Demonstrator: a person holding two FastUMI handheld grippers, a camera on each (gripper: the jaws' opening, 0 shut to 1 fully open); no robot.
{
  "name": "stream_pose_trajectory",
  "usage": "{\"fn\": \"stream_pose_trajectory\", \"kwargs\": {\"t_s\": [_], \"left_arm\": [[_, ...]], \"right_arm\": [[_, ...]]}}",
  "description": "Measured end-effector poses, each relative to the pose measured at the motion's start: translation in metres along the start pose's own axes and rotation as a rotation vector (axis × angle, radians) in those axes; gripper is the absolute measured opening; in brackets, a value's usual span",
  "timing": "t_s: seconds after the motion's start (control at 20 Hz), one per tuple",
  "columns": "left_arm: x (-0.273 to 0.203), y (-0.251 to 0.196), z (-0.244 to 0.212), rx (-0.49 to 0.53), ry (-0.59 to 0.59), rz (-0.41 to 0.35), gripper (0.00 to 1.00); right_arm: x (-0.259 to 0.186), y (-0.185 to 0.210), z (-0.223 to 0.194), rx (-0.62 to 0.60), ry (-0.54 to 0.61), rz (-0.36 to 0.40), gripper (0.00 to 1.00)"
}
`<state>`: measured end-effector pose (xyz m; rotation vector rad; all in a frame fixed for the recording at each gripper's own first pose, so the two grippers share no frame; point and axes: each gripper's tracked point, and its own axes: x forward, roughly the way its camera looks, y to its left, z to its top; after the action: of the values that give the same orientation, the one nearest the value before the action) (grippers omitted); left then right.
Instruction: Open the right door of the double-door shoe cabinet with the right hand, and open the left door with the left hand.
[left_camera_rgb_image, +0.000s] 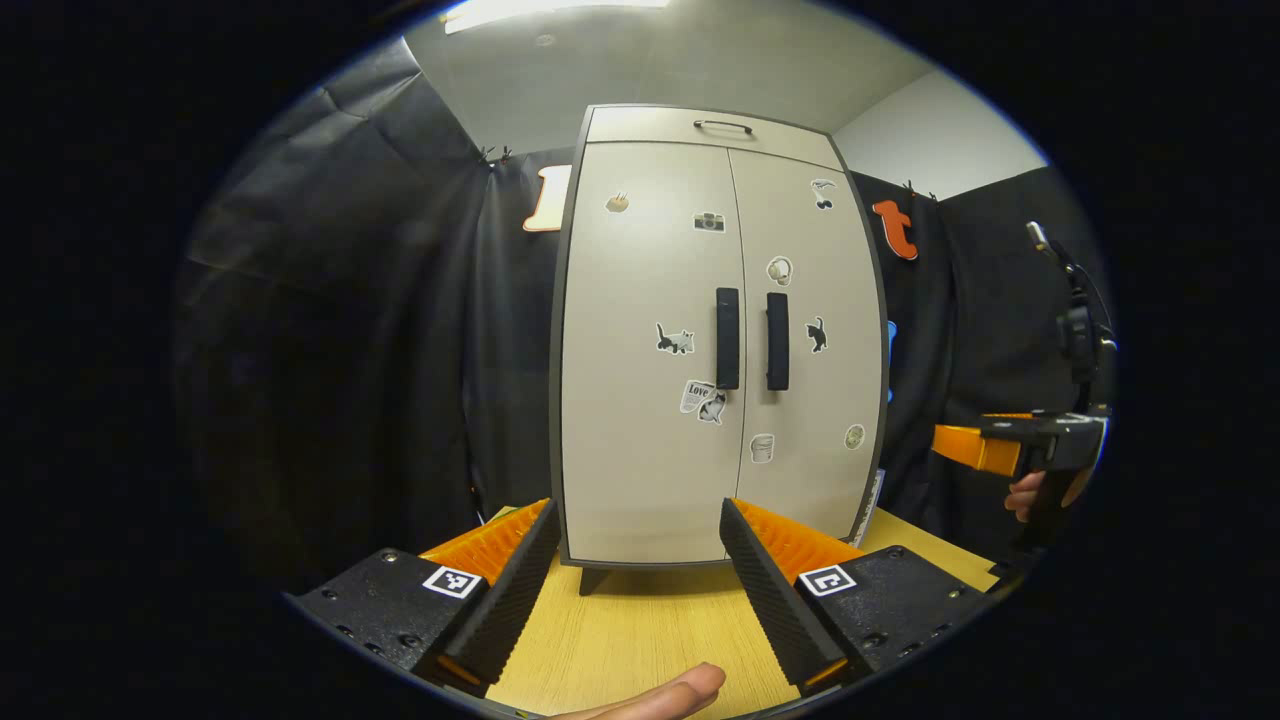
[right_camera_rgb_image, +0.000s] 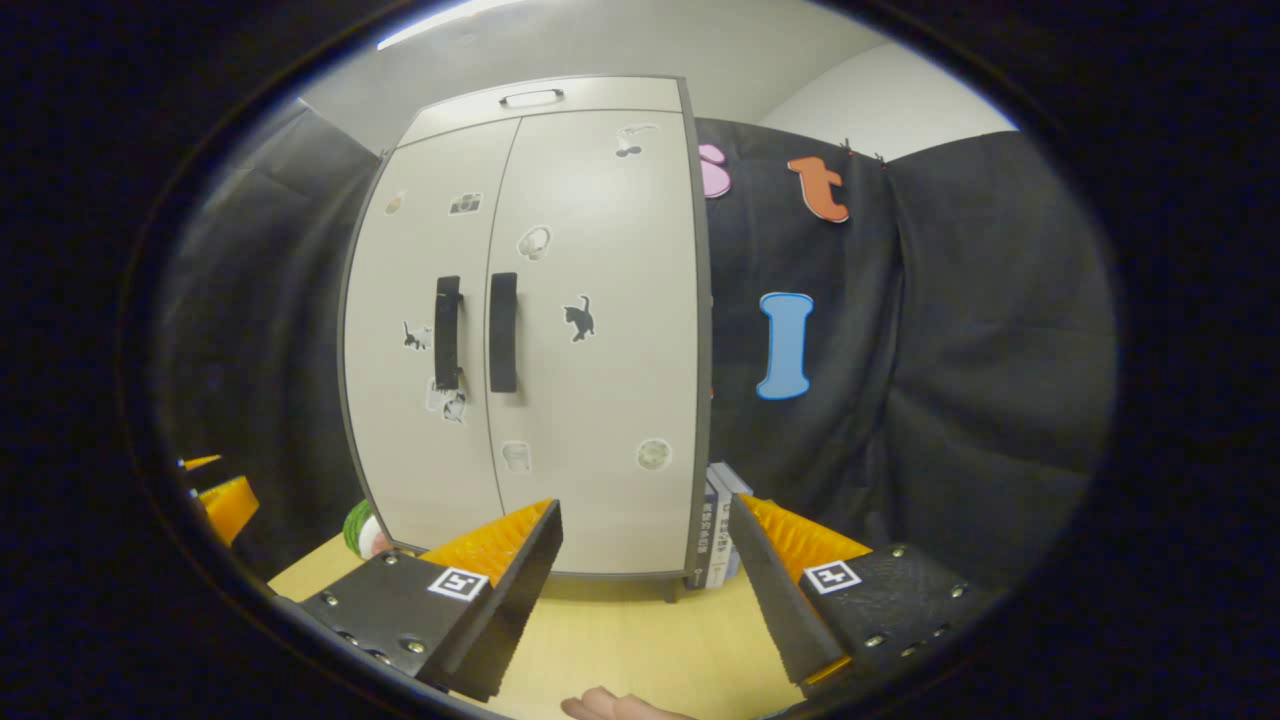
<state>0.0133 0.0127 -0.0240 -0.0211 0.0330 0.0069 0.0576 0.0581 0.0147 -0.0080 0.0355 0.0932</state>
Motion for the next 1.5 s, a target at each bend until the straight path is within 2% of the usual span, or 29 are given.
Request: {"fn": "stream_pose_trajectory", "kwargs": {"t_s": [0.15,0.45,0.5,0.55,0.65,0.7,0.75,0.8,0.85,0.9,1.05,1.1,1.2,1.25,1.35,1.4,1.5], "left_arm": [[0.002,0.002,-0.003,0.004,0.0,-0.009,1.0],[0.001,0.01,-0.011,-0.003,0.003,-0.022,0.99],[0.001,0.012,-0.013,-0.002,0.001,-0.025,1.0],[0.0,0.013,-0.013,0.003,-0.003,-0.031,1.0],[0.001,0.02,-0.015,0.013,-0.005,-0.027,0.99],[0.001,0.022,-0.017,0.016,-0.006,-0.028,0.99],[0.001,0.025,-0.018,0.016,-0.005,-0.029,0.99],[0.0,0.029,-0.021,0.013,-0.001,-0.027,0.99],[0.002,0.031,-0.024,0.004,0.005,-0.026,0.99],[0.002,0.032,-0.027,-0.005,0.009,-0.029,1.0],[0.008,0.04,-0.035,-0.008,0.026,-0.023,0.99],[0.009,0.042,-0.037,-0.008,0.03,-0.021,0.99],[0.01,0.045,-0.041,-0.009,0.039,-0.018,0.99],[0.009,0.047,-0.042,-0.008,0.04,-0.014,0.99],[0.008,0.052,-0.041,-0.003,0.028,0.001,1.0],[0.008,0.052,-0.041,-0.004,0.025,0.004,1.0],[0.006,0.049,-0.043,-0.008,0.032,-0.002,0.99]], "right_arm": [[0.027,0.026,0.025,-0.003,-0.012,0.041,0.99],[0.097,0.081,0.055,0.004,-0.005,0.101,0.99],[0.108,0.091,0.06,0.009,-0.014,0.114,0.96],[0.119,0.099,0.065,0.012,-0.02,0.12,0.99],[0.136,0.116,0.074,0.026,-0.038,0.139,0.96],[0.143,0.125,0.079,0.041,-0.041,0.155,0.99],[0.151,0.136,0.081,0.051,-0.038,0.175,0.96],[0.156,0.142,0.082,0.046,-0.035,0.179,0.99],[0.162,0.146,0.085,0.045,-0.044,0.173,0.95],[0.168,0.149,0.087,0.035,-0.049,0.165,0.99],[0.183,0.157,0.094,-0.015,-0.072,0.14,0.98],[0.186,0.162,0.095,-0.027,-0.076,0.145,0.88],[0.193,0.163,0.094,-0.037,-0.074,0.128,0.86],[0.196,0.156,0.096,-0.025,-0.076,0.085,0.82],[0.199,0.152,0.096,0.075,-0.057,0.059,0.59],[0.199,0.153,0.098,0.086,-0.051,0.051,0.49],[0.19,0.155,0.096,0.103,-0.031,0.049,0.39]]}}
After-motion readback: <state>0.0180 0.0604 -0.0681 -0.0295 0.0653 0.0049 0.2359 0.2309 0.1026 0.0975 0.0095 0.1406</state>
